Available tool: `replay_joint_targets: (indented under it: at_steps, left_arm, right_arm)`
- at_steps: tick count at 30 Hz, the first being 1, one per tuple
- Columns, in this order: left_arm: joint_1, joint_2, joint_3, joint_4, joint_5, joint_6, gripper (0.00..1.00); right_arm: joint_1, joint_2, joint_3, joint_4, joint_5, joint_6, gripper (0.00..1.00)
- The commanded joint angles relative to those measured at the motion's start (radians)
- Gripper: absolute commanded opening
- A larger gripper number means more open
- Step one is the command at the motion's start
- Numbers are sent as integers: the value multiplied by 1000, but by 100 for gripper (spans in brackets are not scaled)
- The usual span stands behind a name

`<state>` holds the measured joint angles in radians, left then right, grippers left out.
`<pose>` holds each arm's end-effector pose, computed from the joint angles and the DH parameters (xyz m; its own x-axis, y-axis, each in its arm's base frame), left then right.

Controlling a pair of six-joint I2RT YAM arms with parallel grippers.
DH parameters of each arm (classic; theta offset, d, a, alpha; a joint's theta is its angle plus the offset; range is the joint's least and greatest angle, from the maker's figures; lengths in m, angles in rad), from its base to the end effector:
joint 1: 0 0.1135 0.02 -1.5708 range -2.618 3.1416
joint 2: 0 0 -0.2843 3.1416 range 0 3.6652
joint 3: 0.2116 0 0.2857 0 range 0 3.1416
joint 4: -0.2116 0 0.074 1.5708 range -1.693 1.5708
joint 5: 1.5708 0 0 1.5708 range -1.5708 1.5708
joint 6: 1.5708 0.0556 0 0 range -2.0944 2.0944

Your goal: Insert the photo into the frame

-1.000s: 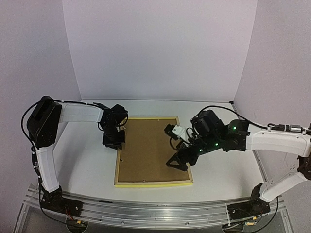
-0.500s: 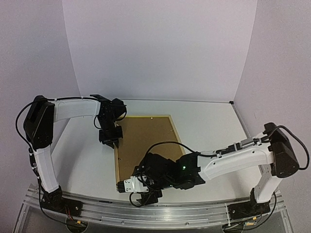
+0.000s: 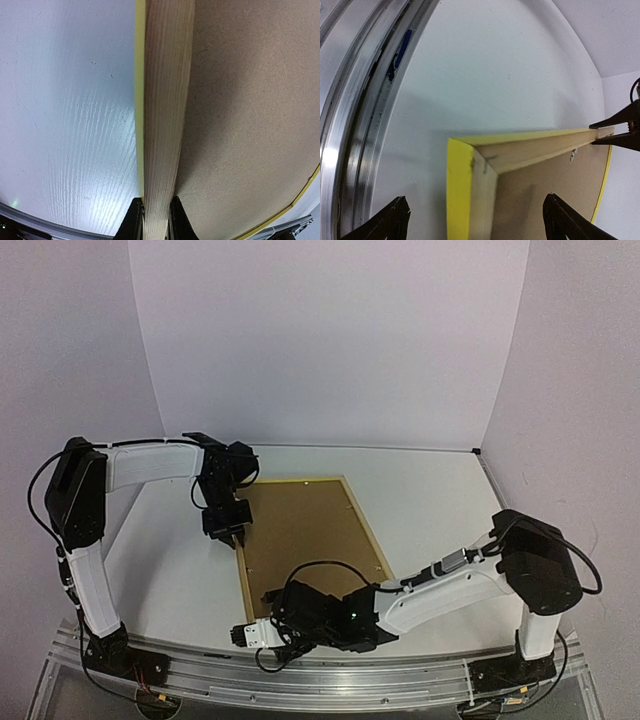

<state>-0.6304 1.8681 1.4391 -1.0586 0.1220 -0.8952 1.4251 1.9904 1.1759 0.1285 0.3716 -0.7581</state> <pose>0.3135 -0.2371 0.1950 -0.9664 -0.2536 0.0427 -0.2572 0.9561 -0.1407 0.0880 0.4606 0.1314 0.5390 -0.7392 -0.4037 -0.7030 -0.1308 -0.6990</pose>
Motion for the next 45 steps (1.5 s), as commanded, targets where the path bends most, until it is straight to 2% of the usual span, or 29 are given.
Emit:
replay_joint_targets:
  at_steps: [1,6,7,9,13,14,15,16,18,19,21,24,26,31,35,37,40,45]
  left_arm:
    - [-7,-103,34,39,88,-44,0]
    - [-8,-114,26,43,100,-55,0]
    - [-8,-117,21,48,104,-57,0]
    - [-9,-120,17,52,108,-60,0]
    - [-9,-137,35,61,103,-60,0]
    - [-9,-142,55,62,100,-57,6]
    - [-9,-147,85,58,95,-53,16]
    - [-9,-151,123,51,90,-45,35]
    - [-9,-166,209,29,53,-31,84]
    - [-9,-178,258,23,25,-18,97]
    - [-8,-207,365,17,-35,9,100]
    - [-8,-252,483,12,-104,58,100]
    - [-8,-288,498,41,-153,84,100]
    - [-8,-383,353,197,-173,126,100]
    - [-6,-434,213,308,-176,125,100]
    - [-6,-434,163,333,-170,120,100]
    - [-5,-424,90,384,-146,106,100]
    - [-2,-366,45,425,-74,104,100]
  right_arm:
    - [13,71,-5,124,126,-43,86]
    - [18,109,-20,247,225,-93,70]
    - [20,113,-26,283,244,-108,61]
    - [21,115,-37,348,281,-140,37]
    - [25,80,-76,472,321,-172,18]
    - [26,71,-75,488,336,-172,14]
    - [26,62,-73,506,353,-173,12]
    - [26,50,-69,533,371,-173,9]
    - [23,26,-59,575,414,-169,5]
    - [19,13,-47,587,438,-157,4]
    - [3,-18,-26,608,479,-116,0]
    - [-36,-93,5,628,529,-3,0]
    - [-70,-157,26,628,555,95,0]
    - [-148,-314,79,629,551,361,0]
    - [-183,-384,103,623,612,572,0]
    - [-205,-423,70,613,646,698,0]
    - [-244,-514,-34,565,690,991,0]
    - [-269,-724,-330,364,773,1468,0]
